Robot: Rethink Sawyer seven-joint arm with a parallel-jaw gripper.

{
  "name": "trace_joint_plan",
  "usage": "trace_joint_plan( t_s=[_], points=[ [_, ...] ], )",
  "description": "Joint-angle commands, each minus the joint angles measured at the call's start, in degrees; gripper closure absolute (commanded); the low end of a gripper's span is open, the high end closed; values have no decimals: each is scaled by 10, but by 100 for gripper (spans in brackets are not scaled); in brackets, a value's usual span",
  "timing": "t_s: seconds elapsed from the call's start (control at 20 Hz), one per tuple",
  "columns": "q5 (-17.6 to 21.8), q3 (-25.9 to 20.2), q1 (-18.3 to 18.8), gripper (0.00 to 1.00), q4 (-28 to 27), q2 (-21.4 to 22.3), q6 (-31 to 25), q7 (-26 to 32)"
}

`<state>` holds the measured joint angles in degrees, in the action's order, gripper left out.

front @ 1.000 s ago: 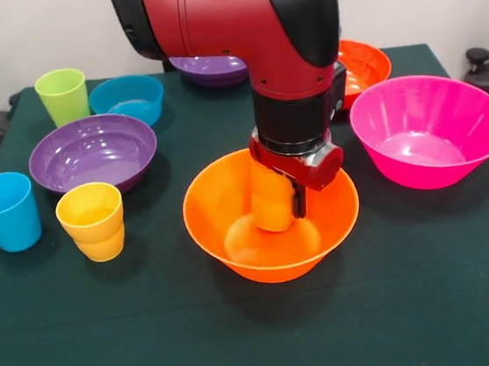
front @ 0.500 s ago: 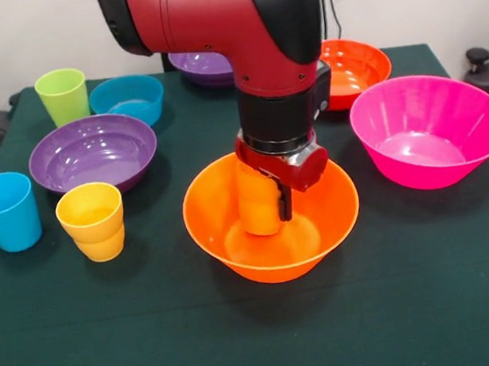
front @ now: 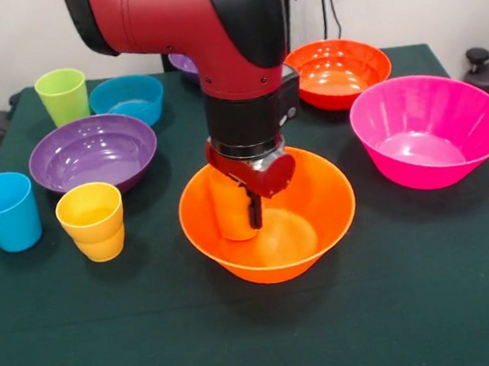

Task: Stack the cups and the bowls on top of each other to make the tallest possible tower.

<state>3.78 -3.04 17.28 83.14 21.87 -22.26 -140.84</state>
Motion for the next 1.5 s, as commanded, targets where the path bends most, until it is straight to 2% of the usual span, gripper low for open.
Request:
trace_joint_plan(
  t_s=[0.05, 0.4, 0.75, 1.5],
  points=[
    [38, -24, 26, 100, 12, -64, 41, 12],
    [23, -13, -1, 100, -9, -77, 40, -15],
    [4, -10, -40, 100, 1, -62, 31, -44],
    [-6, -12, -48, 100, -3, -62, 25, -36]
  ],
)
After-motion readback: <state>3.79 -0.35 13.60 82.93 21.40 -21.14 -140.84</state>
